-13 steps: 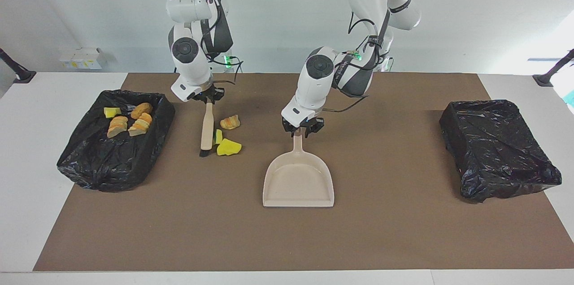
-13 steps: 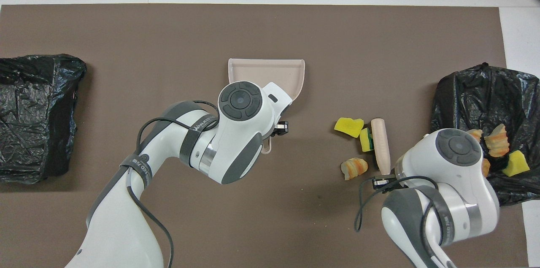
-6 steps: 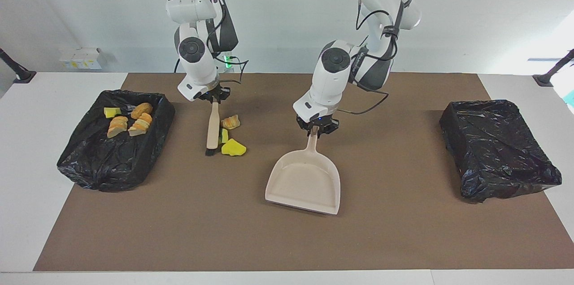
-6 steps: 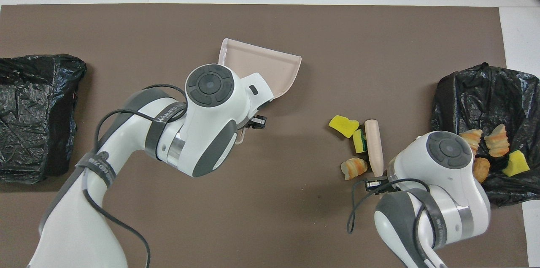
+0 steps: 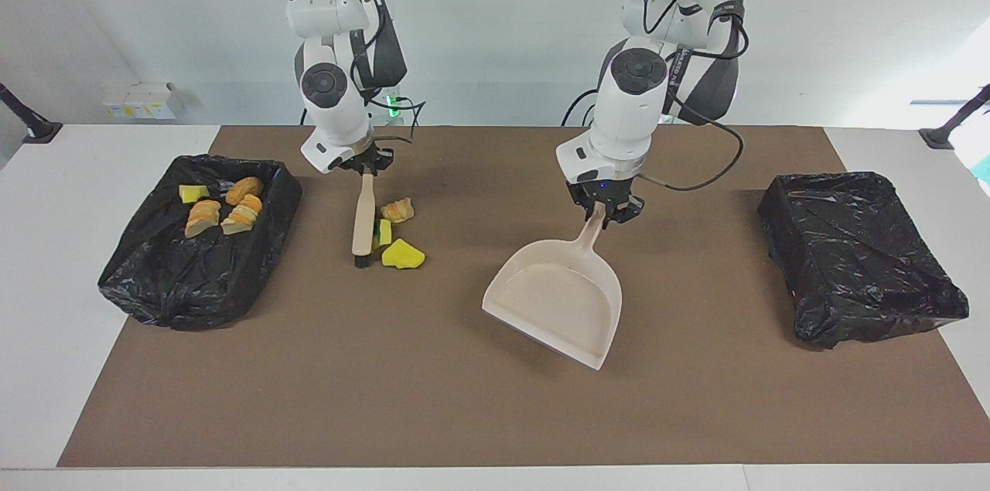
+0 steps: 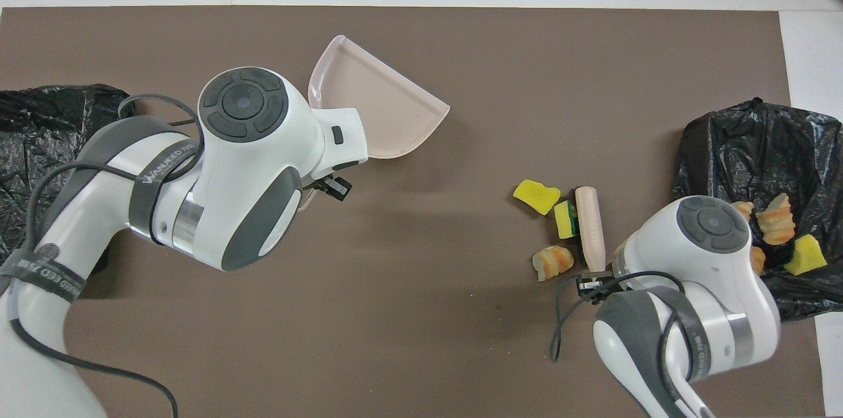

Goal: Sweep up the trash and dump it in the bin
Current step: 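Pull the dustpan toward the robot with the left gripper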

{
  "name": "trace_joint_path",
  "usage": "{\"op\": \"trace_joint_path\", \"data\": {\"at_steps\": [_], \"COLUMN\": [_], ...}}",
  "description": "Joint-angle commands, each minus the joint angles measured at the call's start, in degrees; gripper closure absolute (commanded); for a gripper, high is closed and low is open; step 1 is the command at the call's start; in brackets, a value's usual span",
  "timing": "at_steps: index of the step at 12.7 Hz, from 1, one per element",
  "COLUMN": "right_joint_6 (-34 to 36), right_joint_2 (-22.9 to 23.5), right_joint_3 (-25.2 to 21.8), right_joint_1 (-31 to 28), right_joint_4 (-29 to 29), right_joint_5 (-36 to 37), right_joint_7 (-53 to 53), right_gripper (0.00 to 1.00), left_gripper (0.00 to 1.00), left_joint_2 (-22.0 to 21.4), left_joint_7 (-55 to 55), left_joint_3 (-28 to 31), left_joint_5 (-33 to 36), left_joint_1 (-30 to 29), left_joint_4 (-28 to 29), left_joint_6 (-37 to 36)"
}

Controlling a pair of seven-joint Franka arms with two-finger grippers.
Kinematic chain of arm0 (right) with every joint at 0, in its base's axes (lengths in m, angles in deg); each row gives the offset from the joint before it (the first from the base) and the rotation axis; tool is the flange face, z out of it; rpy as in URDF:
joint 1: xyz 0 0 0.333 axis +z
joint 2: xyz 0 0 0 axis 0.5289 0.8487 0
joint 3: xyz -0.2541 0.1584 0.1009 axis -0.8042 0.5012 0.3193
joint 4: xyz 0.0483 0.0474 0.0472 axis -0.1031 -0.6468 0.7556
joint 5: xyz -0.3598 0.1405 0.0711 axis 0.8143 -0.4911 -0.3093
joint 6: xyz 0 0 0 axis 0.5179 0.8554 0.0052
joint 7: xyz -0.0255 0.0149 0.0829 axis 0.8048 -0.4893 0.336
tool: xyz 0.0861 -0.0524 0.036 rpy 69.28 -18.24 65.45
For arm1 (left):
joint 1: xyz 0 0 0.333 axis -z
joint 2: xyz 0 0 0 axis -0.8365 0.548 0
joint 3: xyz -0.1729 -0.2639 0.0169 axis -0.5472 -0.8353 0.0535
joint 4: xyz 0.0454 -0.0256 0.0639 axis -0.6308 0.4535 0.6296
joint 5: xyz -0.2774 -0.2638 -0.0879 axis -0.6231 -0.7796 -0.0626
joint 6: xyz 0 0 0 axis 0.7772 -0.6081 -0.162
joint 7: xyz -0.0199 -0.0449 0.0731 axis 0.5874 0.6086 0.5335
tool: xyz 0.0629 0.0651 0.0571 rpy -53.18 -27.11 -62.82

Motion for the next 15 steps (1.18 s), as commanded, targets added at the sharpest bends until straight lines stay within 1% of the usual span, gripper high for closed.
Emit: {"op": "trace_joint_path", "data": {"at_steps": [1, 3, 4, 5, 7, 9, 12, 15], "right_joint_6": [4.74, 3.70, 1.95, -0.24, -2.01, -6.39, -10.53, -12.82], "right_joint_2": [-1.08, -1.96, -3.09, -4.67, -5.65, -5.92, -2.76, -0.83], "right_joint_3": [0.24, 0.33, 0.25, 0.25, 0.25, 0.33, 0.51, 0.51], "right_joint_1": [-1.60, -1.77, -1.77, -1.86, -1.86, -1.51, -0.72, 3.32], "right_joint_4": [3.39, 1.91, 0.16, -2.47, -5.64, -8.99, -9.35, -8.65], "right_joint_5": [-1.59, -1.24, -1.15, -1.15, -1.15, -1.15, -1.94, -5.36], "right_joint_7": [-1.81, -2.51, -3.56, -4.70, -4.97, -4.45, -3.13, 3.89], "right_gripper": [1.00, 1.00, 1.00, 1.00, 1.00, 1.00, 1.00, 1.00], "left_gripper": [1.00, 1.00, 1.00, 1.00, 1.00, 1.00, 1.00, 1.00], "left_joint_2": [-2.83, -3.35, -4.14, -6.15, -10.02, -11.00, -10.56, -10.83], "left_joint_7": [16.67, 24.09, 26.29, 28.75, 30.53, 30.27, 29.83, 29.30], "left_joint_3": [-0.26, -0.18, -0.26, -0.26, -0.35, -0.53, -0.44, -0.44], "left_joint_5": [1.44, 1.52, 1.52, 1.52, 1.52, 1.52, 1.52, 1.52], "left_joint_1": [-3.38, -3.05, -2.87, -2.61, -0.94, 0.20, 2.93, 3.90], "left_joint_4": [2.88, 3.59, 5.16, 7.96, 14.90, 17.21, 19.67, 22.84], "left_joint_6": [-1.66, -2.01, -2.62, -2.63, -1.31, -0.87, 2.90, 6.33]}}
